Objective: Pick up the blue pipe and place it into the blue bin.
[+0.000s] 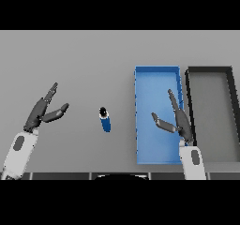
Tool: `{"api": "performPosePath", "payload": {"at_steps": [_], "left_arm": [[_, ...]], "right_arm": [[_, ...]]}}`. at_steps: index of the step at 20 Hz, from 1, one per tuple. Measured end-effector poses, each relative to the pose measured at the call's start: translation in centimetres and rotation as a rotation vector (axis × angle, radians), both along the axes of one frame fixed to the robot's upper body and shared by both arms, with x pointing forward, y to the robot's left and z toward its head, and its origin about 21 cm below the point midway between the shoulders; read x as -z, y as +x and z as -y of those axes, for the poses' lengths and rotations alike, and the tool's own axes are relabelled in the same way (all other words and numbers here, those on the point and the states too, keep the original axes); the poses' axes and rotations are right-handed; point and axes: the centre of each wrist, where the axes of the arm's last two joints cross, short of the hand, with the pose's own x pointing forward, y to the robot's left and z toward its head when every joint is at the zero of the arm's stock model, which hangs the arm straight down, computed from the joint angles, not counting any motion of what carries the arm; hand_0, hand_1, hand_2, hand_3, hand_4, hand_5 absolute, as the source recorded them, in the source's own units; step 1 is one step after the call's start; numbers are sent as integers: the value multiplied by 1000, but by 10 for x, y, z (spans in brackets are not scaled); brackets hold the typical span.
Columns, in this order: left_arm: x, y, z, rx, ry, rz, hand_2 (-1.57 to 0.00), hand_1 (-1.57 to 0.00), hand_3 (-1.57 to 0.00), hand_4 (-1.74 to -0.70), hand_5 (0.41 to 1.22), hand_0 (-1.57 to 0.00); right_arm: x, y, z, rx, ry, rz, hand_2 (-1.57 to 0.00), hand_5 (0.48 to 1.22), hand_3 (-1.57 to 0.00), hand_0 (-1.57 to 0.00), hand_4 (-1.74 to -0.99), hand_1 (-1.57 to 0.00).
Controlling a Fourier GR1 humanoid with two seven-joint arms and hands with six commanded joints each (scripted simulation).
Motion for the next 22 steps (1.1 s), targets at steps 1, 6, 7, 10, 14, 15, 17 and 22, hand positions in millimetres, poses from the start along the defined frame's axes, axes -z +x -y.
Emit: {"api": "performPosePath", "payload": {"at_steps": [1,6,7,10,14,15,17,22], "left_arm": [[-3,0,-1,17,0,17,1,1,1,-965,593,1],[-9,-19,6,203,-11,-1,1,1,1,-989,566,1],[-12,-24,10,239,-1,-16,1,1,1,-997,548,1],[-16,-38,35,322,50,-94,1,1,1,-1031,496,1],[-2,-46,58,406,98,-162,1,1,1,-1084,469,1],[-3,-44,64,433,101,-153,1,1,1,-1097,466,1],[4,-45,78,447,94,-154,1,1,1,-1123,470,1],[16,-31,112,470,38,-116,1,1,1,-1140,488,1]], "right_arm": [[1,0,1,0,-10,-5,1,585,1,1,-1187,1],[-3,-1,1,4,-3,-16,1,580,1,1,-1200,1],[-3,-1,-1,5,-1,-20,1,581,1,1,-1209,1],[-3,1,-1,-5,23,-24,1,576,1,1,-1229,1],[-2,2,0,-11,16,-9,1,572,1,1,-1213,1],[-1,0,-3,-10,11,-16,1,571,1,1,-1213,1],[-4,2,0,-1,15,-28,1,570,1,1,-1210,1],[-3,-2,-1,1,24,-35,1,555,1,1,-1207,1]]}}
